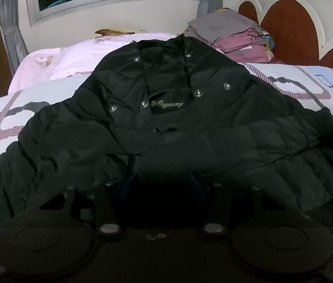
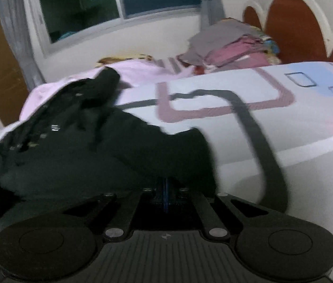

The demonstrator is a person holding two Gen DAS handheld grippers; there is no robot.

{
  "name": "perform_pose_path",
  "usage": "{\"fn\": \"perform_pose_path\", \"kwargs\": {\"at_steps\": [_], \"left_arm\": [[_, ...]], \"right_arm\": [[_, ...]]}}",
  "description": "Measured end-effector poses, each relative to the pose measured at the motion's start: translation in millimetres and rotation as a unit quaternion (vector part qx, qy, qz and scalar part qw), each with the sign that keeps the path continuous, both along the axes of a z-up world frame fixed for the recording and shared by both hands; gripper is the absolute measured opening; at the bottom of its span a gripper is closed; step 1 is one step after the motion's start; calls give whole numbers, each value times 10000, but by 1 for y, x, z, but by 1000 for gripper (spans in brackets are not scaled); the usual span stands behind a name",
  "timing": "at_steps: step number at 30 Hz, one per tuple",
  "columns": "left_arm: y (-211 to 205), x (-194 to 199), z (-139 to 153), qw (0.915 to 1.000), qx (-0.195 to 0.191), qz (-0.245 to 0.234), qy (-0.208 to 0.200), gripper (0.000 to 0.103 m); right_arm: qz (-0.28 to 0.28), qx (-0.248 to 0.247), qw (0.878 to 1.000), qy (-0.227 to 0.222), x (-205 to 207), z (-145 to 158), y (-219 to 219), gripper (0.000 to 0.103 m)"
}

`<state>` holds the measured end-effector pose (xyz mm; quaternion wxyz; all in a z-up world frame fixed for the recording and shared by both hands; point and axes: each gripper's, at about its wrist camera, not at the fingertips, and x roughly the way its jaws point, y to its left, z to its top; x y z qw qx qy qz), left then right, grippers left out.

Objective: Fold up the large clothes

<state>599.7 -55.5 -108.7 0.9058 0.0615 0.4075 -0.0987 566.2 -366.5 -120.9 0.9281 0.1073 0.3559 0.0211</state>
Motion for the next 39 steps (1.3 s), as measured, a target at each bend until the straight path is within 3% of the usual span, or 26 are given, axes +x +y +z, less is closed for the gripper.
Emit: {"fn": "perform_pose_path", "kwargs": {"at_steps": [2, 4, 7, 9, 13, 15, 16, 20, 22, 24, 26, 30, 32, 33, 34, 35, 36, 37, 39], "left_arm": [[1, 2, 6, 10000, -49, 45, 41, 50], [1, -2, 20, 9995, -46, 124, -287, 51], [0, 4, 20, 9993, 98, 200, -301, 52], [4, 12, 6, 9998, -1, 173, -116, 54], [6, 16, -2, 9997, -90, 221, 46, 54], [6, 14, 3, 9996, -76, 270, 67, 50], [5, 9, 10, 9996, -30, 273, -2, 41], [0, -36, 31, 9987, -332, 19, -375, 48], [-8, -43, 22, 9993, -190, -127, -285, 49], [-12, -41, 5, 9998, -10, -169, -128, 51], [-11, -37, -5, 9998, -75, -168, -44, 52], [-15, -34, -7, 9999, 32, -138, -41, 52], [-4, -40, 1, 9998, -174, -29, -87, 52], [5, -49, 7, 9994, -244, 82, -211, 56], [19, -63, 14, 9984, -293, 251, -411, 72], [35, -76, 19, 9969, -300, 482, -547, 96], [50, -88, 23, 9951, -302, 700, -630, 101], [73, -101, 26, 9923, -325, 968, -699, 95], [119, -125, 28, 9839, -396, 1596, -701, 86]], "right_arm": [[-112, -31, 9999, -61, -2, 16, -3, 0], [-275, 86, 9992, -283, 1, 31, -12, 0], [-342, 304, 9990, 28, 23, 25, -24, 0], [-135, 137, 9989, 420, 37, 9, -20, 0], [124, -439, 9982, 400, 31, 2, -8, 0], [79, -494, 9973, 541, 27, 7, -9, 0], [55, -505, 9972, 555, 20, 14, -9, 0], [131, -247, 9994, 194, -31, 39, -7, 0], [337, -287, 9988, 222, -49, 33, 4, 0], [393, -431, 9968, 555, -50, 10, 11, 0], [405, -616, 9967, 353, -56, -4, 14, 0], [376, -915, 9943, 409, -52, -3, 26, 0], [274, -982, 9936, 496, -53, 7, 27, 0], [163, -960, 9944, 416, -59, 15, 26, 0], [103, -926, 9952, 302, -66, 22, 25, 0], [86, -837, 9962, 236, -73, 29, 24, 9], [56, -727, 9972, 177, -80, 34, 24, 57], [39, -643, 9979, 40, -87, 40, 25, 91], [109, -481, 9986, -188, -99, 51, 33, 90]]}}
